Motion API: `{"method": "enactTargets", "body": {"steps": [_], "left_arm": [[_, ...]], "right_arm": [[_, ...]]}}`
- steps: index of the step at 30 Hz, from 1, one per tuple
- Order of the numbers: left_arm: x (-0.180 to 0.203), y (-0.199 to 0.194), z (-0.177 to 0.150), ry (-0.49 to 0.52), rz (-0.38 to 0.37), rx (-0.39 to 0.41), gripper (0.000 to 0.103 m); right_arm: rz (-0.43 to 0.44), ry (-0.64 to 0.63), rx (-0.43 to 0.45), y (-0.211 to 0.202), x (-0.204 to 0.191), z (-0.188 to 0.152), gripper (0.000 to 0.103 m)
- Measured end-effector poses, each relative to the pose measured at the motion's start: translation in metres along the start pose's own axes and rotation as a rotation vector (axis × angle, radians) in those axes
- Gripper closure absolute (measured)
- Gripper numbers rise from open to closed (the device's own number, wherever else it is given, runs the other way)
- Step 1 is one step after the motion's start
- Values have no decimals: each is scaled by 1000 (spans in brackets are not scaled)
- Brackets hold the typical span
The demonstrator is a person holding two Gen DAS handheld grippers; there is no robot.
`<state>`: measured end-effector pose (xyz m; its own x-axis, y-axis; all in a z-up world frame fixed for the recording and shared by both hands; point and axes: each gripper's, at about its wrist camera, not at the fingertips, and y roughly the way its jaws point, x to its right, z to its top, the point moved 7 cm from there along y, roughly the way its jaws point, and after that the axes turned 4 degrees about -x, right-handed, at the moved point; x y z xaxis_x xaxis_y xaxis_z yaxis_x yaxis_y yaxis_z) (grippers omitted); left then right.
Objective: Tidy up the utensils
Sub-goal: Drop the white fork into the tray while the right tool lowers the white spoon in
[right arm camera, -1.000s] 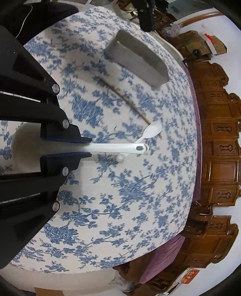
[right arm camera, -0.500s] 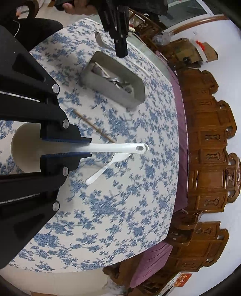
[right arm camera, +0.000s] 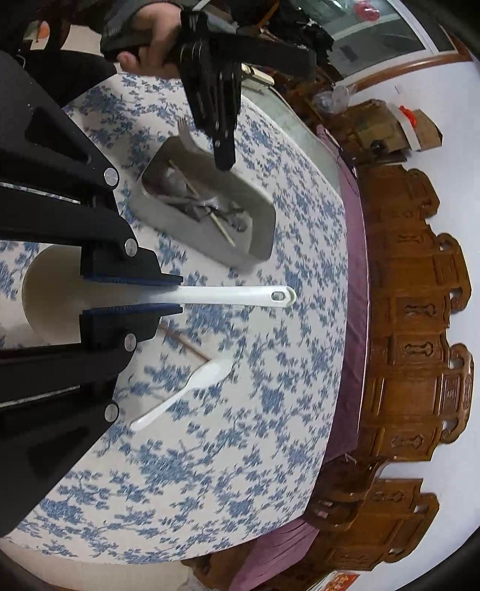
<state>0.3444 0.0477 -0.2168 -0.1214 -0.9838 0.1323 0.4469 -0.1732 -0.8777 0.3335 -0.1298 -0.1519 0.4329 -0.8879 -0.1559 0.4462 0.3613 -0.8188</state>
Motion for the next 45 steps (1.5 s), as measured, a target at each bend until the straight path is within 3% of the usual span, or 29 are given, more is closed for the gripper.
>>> {"method": "enactTargets", "body": {"steps": [12,17,31,35,45], "left_arm": [[-23,18,2,-31,4,-10,95],[-31,3,-1,-30,12,12,88],[-63,-43,-9,-28,60,78,87],[-69,-49,-11,-31,72,88,75],[-83,-55,-16,-46,85,87,71]], "right_arm": [[51,-30,-17,29,-45,21,92],[78,-25,-21,46,-63,29,92],[131,16,-73,95,-99,43,92],[149,31,-95,111,-109,44,92],[160,74,-140,144,-122,43,92]]}}
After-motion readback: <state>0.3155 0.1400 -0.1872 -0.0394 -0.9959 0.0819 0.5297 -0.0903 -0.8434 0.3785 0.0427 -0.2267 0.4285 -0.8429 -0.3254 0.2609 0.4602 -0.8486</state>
